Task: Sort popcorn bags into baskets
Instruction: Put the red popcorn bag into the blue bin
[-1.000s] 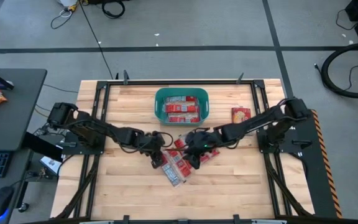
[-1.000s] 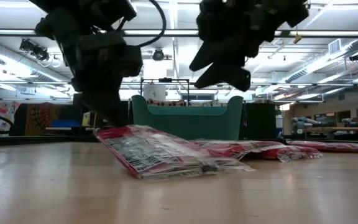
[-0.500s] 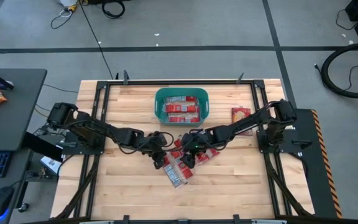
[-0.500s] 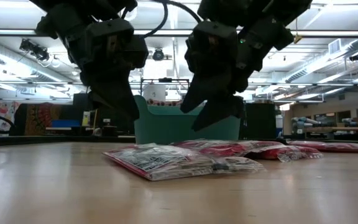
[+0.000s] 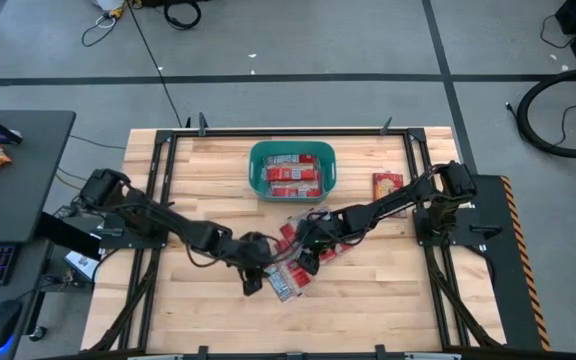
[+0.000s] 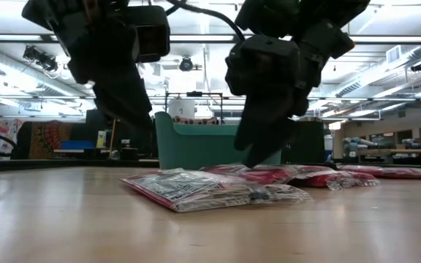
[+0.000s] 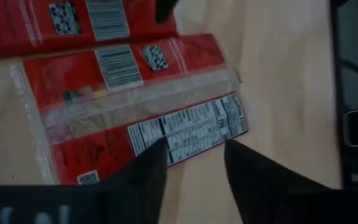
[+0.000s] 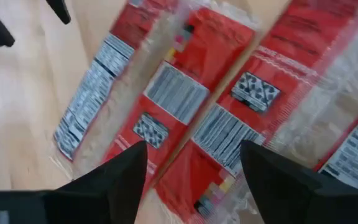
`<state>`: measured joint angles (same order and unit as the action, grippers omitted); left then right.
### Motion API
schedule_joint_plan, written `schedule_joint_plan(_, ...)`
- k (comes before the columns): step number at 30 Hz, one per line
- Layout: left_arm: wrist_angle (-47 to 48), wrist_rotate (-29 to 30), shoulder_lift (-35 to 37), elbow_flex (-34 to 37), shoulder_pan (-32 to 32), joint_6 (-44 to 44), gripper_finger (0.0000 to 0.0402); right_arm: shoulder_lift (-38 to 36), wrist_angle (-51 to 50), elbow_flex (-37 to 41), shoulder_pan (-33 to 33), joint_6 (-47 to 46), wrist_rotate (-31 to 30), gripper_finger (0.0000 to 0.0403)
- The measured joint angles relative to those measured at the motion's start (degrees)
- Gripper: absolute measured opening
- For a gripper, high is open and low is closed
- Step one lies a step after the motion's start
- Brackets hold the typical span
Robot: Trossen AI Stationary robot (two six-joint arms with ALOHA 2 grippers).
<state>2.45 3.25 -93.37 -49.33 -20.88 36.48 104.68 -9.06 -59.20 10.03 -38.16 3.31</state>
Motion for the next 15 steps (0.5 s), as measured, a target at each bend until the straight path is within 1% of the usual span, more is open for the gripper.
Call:
schedule_joint_plan(2,2.4,1.2,-1.8,-1.8,-0.7,-1.7,0.0189,0.0,-0.7,0.0,0.3,-0.5,0.0,0.0260)
schedule_joint_plan(4,6.1,2.9,-3.5,-3.8,-1.3,-5.7,0.0201,0.0,-1.1,0.0,0.7,-0.4,-0.1,0.0257)
schedule_joint_plan(6,10.4,4.8,-4.8,-5.4,-1.9,-11.9,0.0206,-0.1,-1.1,0.0,0.9,-0.3,0.1,0.0255)
schedule_joint_plan(9,13.9,8.7,-6.2,-6.8,-2.6,-21.8,0.0207,-0.1,-1.2,0.0,1.3,-0.4,0.4,0.0252)
schedule_joint_plan(14,14.2,17.9,-7.8,-6.8,-3.5,-35.2,0.0207,-0.2,-3.1,0.0,1.7,-0.8,-1.1,0.0251)
schedule_joint_plan(15,14.1,18.4,-8.1,-6.8,-3.5,-37.6,0.0207,-0.2,-4.0,0.0,1.7,-0.8,-1.7,0.0250)
